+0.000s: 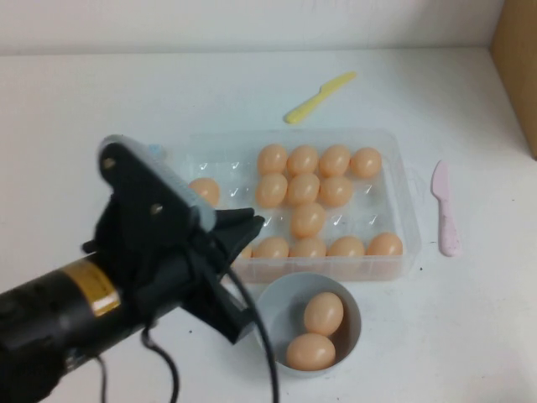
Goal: Take an egg out of the egg box
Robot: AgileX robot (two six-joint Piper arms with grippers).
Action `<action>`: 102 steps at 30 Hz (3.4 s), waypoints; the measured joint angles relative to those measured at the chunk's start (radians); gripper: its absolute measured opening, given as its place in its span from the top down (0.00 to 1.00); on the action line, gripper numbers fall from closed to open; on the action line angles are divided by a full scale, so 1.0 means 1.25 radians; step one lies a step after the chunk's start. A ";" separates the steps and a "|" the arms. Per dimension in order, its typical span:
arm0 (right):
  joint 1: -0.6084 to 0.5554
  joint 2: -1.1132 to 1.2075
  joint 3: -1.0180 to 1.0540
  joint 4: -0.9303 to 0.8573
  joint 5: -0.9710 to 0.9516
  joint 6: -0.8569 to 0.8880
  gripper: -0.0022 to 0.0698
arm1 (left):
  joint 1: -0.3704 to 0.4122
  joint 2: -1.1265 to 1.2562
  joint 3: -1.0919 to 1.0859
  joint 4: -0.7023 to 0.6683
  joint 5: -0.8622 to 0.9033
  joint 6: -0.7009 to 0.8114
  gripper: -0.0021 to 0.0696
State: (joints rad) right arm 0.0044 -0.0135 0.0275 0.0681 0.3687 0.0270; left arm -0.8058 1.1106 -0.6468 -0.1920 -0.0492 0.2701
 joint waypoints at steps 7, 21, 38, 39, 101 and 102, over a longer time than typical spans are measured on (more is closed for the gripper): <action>0.000 0.000 0.000 0.000 0.000 0.000 0.99 | 0.000 -0.223 0.060 0.017 0.020 -0.003 0.97; 0.000 0.000 0.000 0.000 0.000 0.000 0.99 | -0.001 -0.419 0.064 0.023 0.240 -0.003 0.97; 0.000 0.000 0.000 0.000 0.000 0.000 0.99 | 0.029 -0.538 0.191 0.217 0.203 -0.192 0.97; 0.000 0.000 0.000 0.000 0.000 0.000 0.99 | 0.045 -0.557 0.225 0.217 0.163 -0.195 0.97; 0.000 0.000 0.000 0.000 0.000 0.000 0.99 | 0.593 -0.896 0.537 0.169 0.335 -0.187 0.98; 0.000 0.000 0.000 0.000 0.000 0.000 0.99 | 0.593 -0.896 0.537 0.169 0.335 -0.187 0.98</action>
State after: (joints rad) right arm 0.0044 -0.0135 0.0275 0.0681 0.3687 0.0270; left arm -0.0651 -0.0094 0.0248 0.0190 0.3689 0.0368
